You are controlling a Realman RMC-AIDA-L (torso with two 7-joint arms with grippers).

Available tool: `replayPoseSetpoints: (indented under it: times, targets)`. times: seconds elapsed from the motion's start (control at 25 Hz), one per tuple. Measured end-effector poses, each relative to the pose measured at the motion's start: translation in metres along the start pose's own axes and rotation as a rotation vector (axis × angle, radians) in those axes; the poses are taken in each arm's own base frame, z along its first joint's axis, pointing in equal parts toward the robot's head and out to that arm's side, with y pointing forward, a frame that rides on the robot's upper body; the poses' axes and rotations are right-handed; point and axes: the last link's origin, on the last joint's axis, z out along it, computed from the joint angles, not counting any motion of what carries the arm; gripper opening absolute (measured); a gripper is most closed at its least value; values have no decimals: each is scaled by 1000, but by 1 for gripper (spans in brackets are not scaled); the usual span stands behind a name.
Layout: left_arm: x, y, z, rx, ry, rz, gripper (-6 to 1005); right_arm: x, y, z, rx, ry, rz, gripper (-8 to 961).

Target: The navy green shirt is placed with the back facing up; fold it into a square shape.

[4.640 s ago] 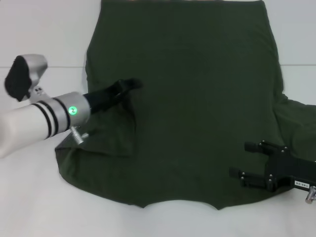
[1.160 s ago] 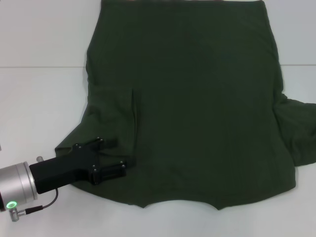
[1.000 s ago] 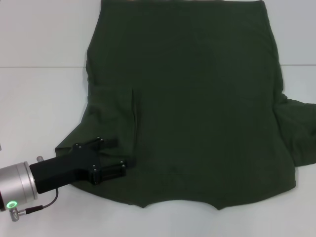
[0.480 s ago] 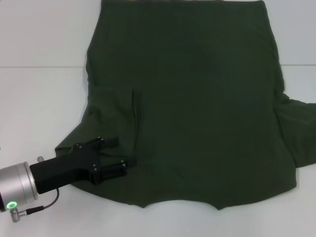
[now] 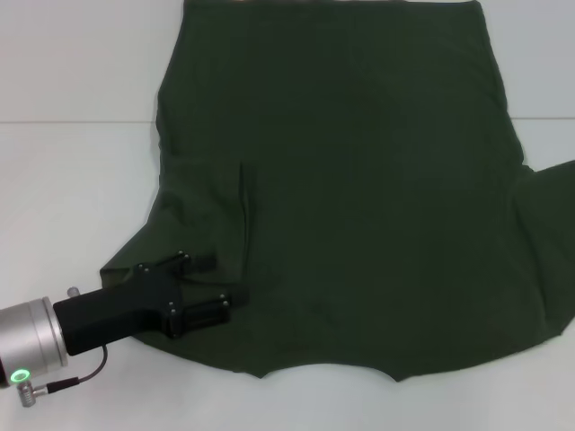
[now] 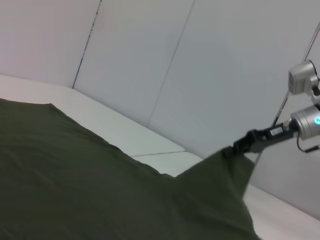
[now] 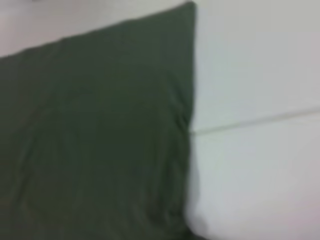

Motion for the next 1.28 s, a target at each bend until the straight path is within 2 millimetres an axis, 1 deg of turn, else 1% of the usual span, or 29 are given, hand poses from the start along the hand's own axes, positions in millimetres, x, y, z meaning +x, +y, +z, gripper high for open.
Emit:
replayPoseSetpoints:
  times: [0.24,0.4,0.56,0.8,0.92,1.0,1.24,1.28]
  targets:
    - [0,0,0,-1,-3,1,873,-20,33,11,-53,-7,-86,66]
    - [0,0,-1,-1,-4,0,873,-27,67,24,-99,20,-166,73]
    - [-1,1,-1,-2,-4,-3,873,-20,101,41,-144,81,-246,79]
    - [-2,1,-1,-4,-5,-5,873,-6,137,59,-187,151,-339,90]
    - [-2,2,-1,-5,-5,-6,873,-1,146,61,-210,171,-356,95]
    - [-3,2,-1,-6,-5,-8,873,1,149,61,-227,168,-351,98]
    - [-4,2,-1,-7,-4,-20,873,3,144,58,-279,131,-286,328]
    - [-4,3,-1,-9,-4,-25,873,3,143,57,-290,124,-280,353]
